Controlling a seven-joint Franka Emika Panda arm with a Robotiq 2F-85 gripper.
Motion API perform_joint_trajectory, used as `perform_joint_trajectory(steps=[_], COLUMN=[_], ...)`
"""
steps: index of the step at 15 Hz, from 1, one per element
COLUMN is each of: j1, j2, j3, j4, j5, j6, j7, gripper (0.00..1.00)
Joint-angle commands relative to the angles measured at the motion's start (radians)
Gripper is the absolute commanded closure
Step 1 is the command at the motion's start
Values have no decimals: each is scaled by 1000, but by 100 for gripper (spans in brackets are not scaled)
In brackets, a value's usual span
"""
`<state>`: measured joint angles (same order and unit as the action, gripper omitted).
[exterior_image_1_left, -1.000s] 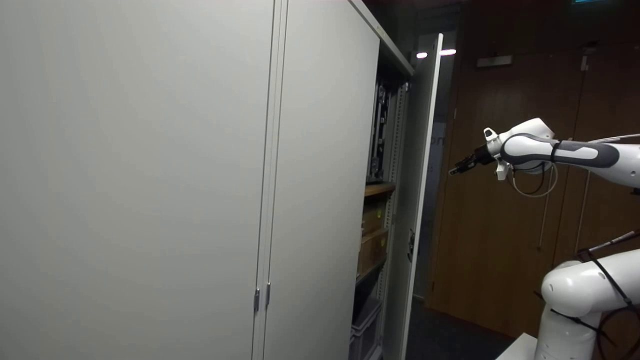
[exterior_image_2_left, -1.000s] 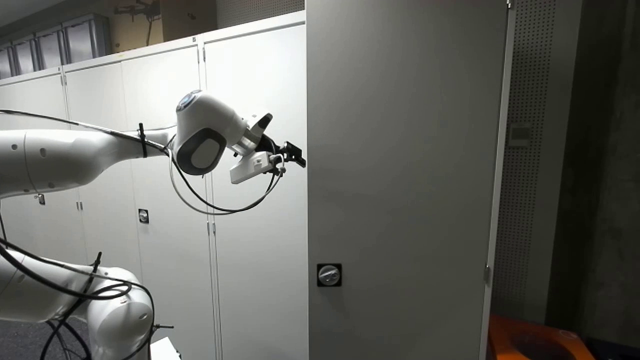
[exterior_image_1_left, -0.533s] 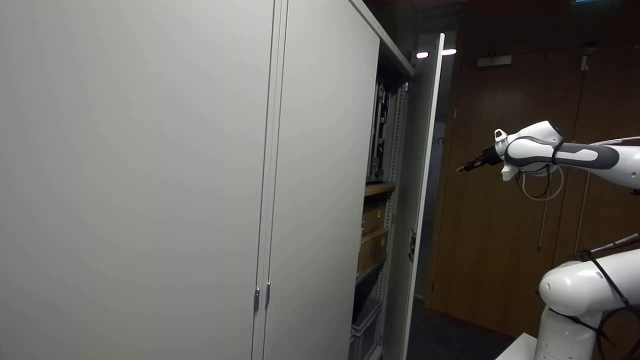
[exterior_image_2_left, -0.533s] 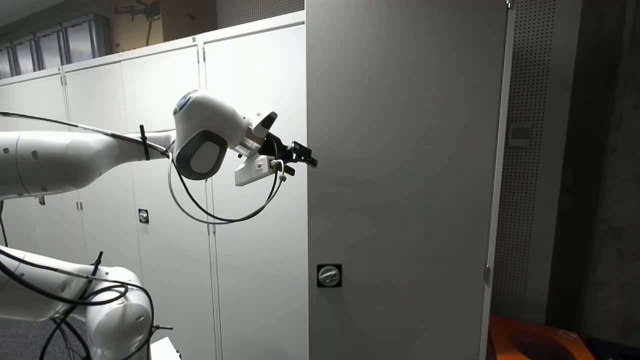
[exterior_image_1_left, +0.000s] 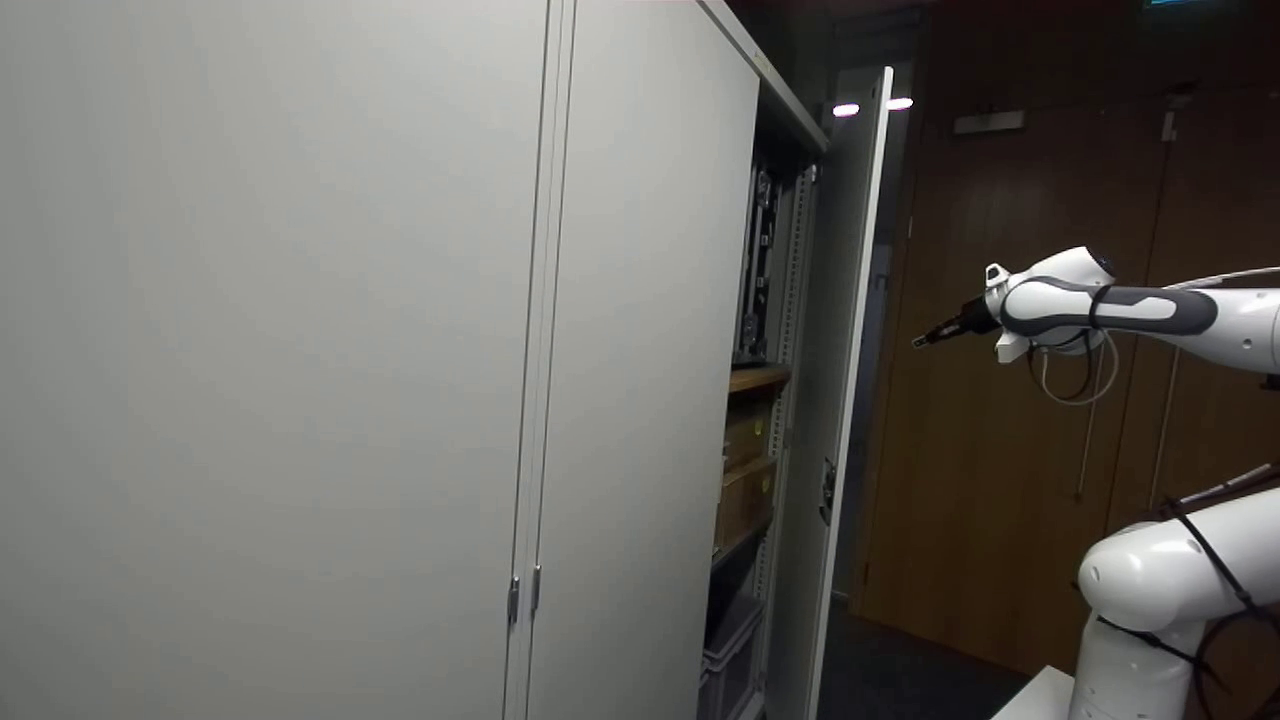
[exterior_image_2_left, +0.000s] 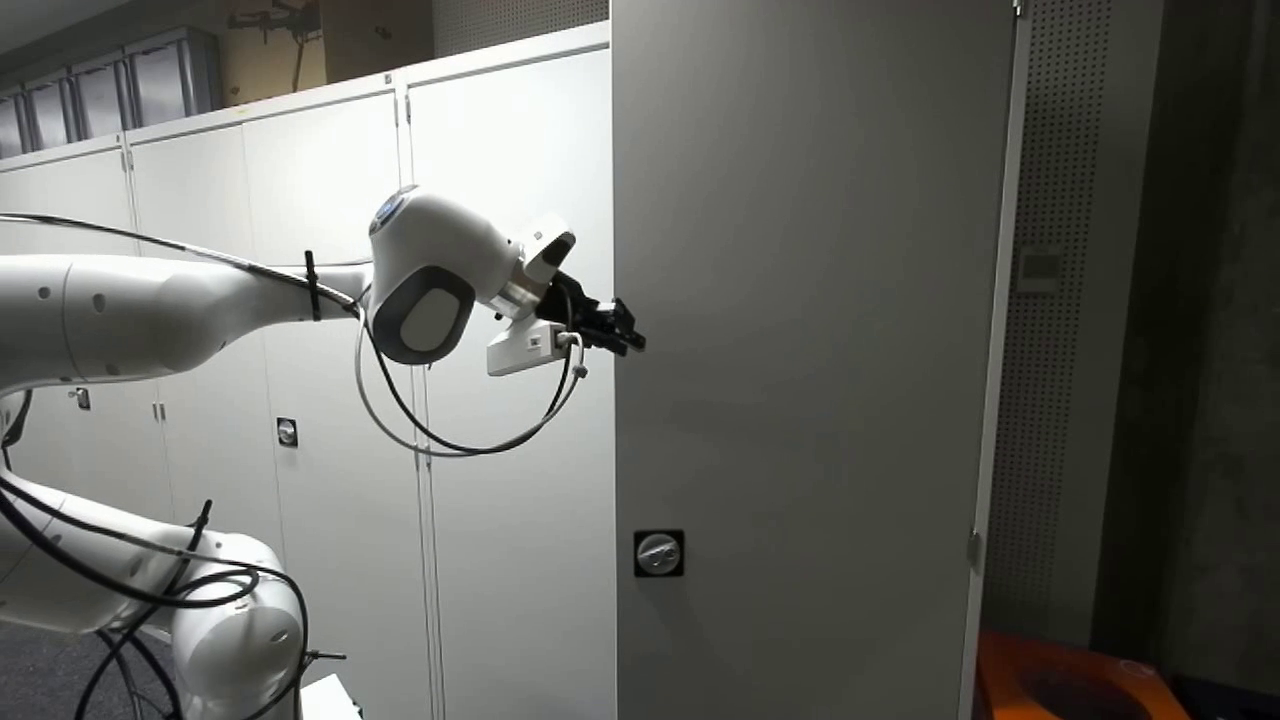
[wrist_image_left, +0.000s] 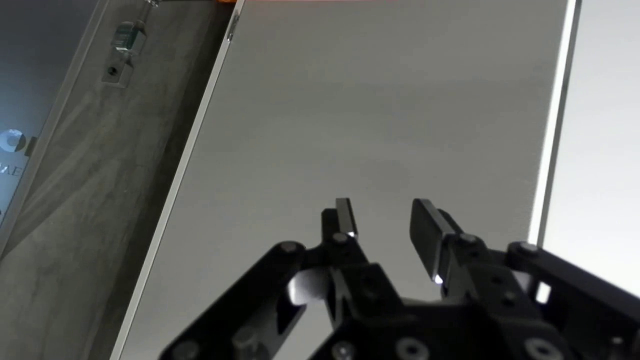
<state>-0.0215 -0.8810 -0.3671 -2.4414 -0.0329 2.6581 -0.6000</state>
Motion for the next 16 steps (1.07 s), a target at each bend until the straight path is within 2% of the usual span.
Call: perform_joint_trajectory(steps=[1,2,3,16], j1=[11,11,11,10], j2=[40,43,48,41], j3=[-16,-18,-18,-22], j4=[59,66,73,66], j5=[-15,-15,-14,-18], j6=[6,4,8,-2], j7=[31,32,35,47], gripper=[92,99,100,99])
